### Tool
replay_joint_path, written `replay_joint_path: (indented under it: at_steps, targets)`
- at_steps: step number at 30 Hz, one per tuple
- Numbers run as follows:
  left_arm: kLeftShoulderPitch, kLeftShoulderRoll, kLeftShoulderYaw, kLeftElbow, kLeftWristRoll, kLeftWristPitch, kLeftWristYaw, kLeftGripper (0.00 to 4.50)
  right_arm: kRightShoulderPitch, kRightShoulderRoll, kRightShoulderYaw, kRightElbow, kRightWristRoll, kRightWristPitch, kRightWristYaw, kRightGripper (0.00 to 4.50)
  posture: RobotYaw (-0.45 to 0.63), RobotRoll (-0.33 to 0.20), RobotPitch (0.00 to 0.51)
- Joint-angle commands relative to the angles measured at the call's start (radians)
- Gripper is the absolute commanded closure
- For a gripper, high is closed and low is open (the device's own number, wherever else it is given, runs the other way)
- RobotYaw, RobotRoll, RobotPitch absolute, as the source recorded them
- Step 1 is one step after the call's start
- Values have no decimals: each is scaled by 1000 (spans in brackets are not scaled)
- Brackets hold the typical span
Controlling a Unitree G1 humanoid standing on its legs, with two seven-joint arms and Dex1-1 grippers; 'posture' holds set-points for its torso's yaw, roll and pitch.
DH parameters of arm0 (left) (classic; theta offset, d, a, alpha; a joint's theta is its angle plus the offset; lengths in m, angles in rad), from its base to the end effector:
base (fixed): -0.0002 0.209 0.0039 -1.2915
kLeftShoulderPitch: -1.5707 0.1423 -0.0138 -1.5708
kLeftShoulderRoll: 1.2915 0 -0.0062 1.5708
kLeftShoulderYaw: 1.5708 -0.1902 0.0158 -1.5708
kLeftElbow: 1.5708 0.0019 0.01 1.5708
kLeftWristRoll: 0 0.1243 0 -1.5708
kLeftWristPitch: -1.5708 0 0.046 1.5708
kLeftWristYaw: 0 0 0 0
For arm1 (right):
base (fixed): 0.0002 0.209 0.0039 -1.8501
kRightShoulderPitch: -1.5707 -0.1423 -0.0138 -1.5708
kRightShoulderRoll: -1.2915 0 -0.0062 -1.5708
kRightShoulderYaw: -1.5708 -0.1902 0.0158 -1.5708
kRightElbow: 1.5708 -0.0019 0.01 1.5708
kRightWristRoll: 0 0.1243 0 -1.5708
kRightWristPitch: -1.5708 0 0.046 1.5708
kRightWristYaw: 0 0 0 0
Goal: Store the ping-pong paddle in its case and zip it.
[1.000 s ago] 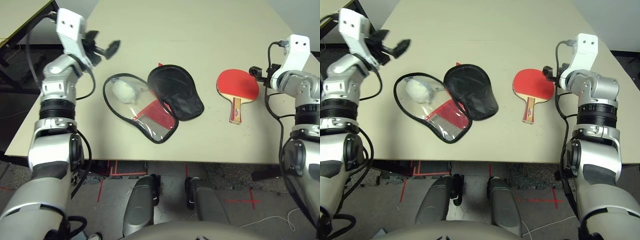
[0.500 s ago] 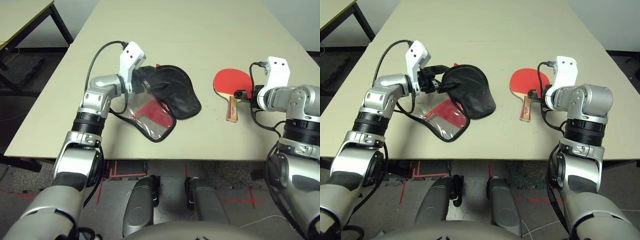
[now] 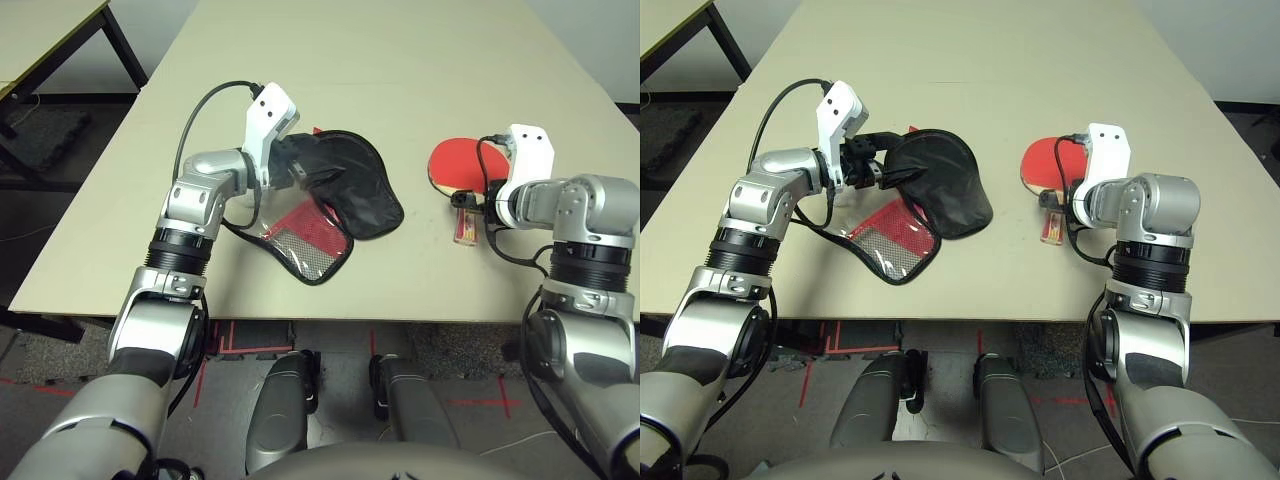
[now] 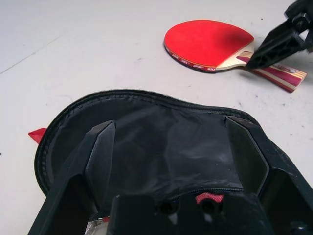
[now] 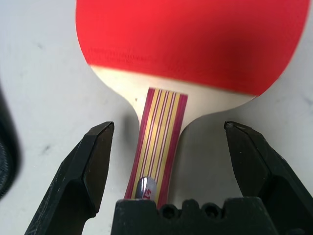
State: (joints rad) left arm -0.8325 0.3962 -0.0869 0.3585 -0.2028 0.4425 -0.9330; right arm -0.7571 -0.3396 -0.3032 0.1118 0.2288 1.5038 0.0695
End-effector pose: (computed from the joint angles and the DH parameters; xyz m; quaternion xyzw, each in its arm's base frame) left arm 0.3253 0.1792 0.1813 0.1100 0.0480 -0.4757 0.8714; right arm 0.2856 -0.2179 0.1622 0.0671 0.3855 -0.0065 0.9203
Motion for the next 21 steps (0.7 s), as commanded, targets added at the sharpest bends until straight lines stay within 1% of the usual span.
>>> replay_joint_path:
  at_steps: [1,2,5,6,7,8,11,12,13,14,18,21]
  targets:
    - [18,3,5,-35,-10,19,12,0,16,24,10,19,-16,12,-10,15,140,0,145]
    - [20,3,6,-39,-11,22,14,0,17,26,10,25,-20,6,-11,15,143,0,146]
    - [24,4,8,-54,-14,32,18,0,18,35,9,46,-35,-17,-19,588,147,0,147]
    - [26,5,9,-58,-15,35,20,0,18,36,12,52,-40,-24,-20,863,149,0,147]
    - [27,6,9,-61,-16,37,20,0,18,35,14,56,-43,-28,-21,1279,149,0,147]
    - [28,6,10,-65,-17,40,21,0,19,34,16,59,-47,-33,-21,1576,150,0,147]
    - [28,7,14,-69,-20,45,24,0,19,26,14,78,-62,-60,-28,2733,150,0,147]
    - [28,6,15,-69,-21,46,26,0,19,23,11,86,-67,-70,-32,3055,150,0,147]
    - [28,4,15,-71,-22,47,27,0,18,20,8,90,-69,-77,-34,3256,149,0,148]
    - [28,3,16,-72,-23,49,29,0,17,20,3,93,-70,-83,-37,3355,149,0,148]
    - [26,-4,17,-76,-28,54,34,0,3,13,-6,102,-76,-126,-43,3363,149,0,148]
    - [19,-9,17,-75,-32,56,37,0,-49,1,26,102,-72,-175,-24,3364,128,0,145]
